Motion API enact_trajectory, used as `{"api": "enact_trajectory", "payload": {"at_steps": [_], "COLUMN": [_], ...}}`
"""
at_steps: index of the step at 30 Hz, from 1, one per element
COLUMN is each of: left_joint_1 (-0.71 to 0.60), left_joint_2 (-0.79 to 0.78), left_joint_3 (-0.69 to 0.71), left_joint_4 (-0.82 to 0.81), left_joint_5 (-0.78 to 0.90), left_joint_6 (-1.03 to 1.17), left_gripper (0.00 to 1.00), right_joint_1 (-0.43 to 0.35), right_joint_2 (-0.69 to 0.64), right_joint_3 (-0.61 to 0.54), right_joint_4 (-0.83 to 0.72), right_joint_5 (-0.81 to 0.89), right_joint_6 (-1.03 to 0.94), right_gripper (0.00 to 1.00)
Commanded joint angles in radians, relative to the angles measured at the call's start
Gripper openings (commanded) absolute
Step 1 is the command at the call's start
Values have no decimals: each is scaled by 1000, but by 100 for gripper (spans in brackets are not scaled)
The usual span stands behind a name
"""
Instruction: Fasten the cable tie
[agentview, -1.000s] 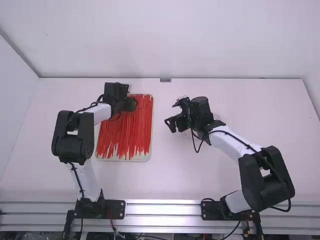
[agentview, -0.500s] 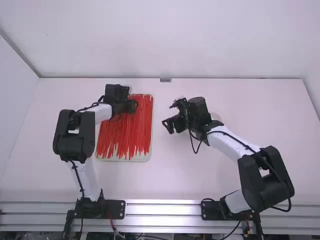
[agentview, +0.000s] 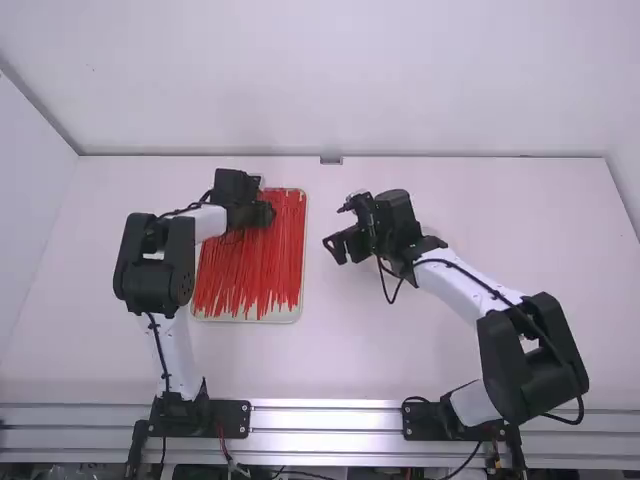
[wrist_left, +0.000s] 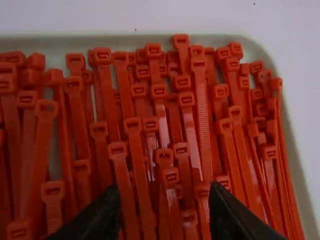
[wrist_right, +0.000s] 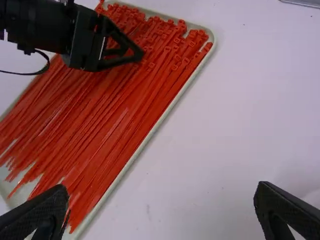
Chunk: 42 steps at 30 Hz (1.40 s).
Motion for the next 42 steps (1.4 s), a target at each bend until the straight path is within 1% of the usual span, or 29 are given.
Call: {"api": "enact_trajectory", "payload": {"at_steps": [1,8,10,14,19,27,39,42], "left_joint_1": [-10,-10,-19,-40,-66,-73,-71,-73], "left_joint_2": [8,8,8,8,8,8,30,39], "left_joint_3": [37,78,86,84,84,77,77,76], "left_joint_4": [-18,-58,-77,-83,-79,-82,-49,-45], "left_joint_5": [-12,-11,-14,-57,-118,-223,-220,-220], "left_joint_6": [-6,-6,-2,1,1,-5,1,1], "left_gripper": [47,45,43,34,34,34,32,29], "right_joint_1": [3,5,5,5,5,5,5,5], "right_joint_2": [6,6,6,6,6,6,6,6], "right_joint_3": [31,30,30,30,30,30,30,30], "right_joint_4": [0,-2,-5,-6,-8,-9,-8,-8], "right_joint_5": [-6,-4,-2,-2,-2,-2,-2,-2], "right_joint_6": [-1,-1,-2,-1,0,-1,-1,-2], "right_gripper": [99,99,99,99,99,99,99,99]}}
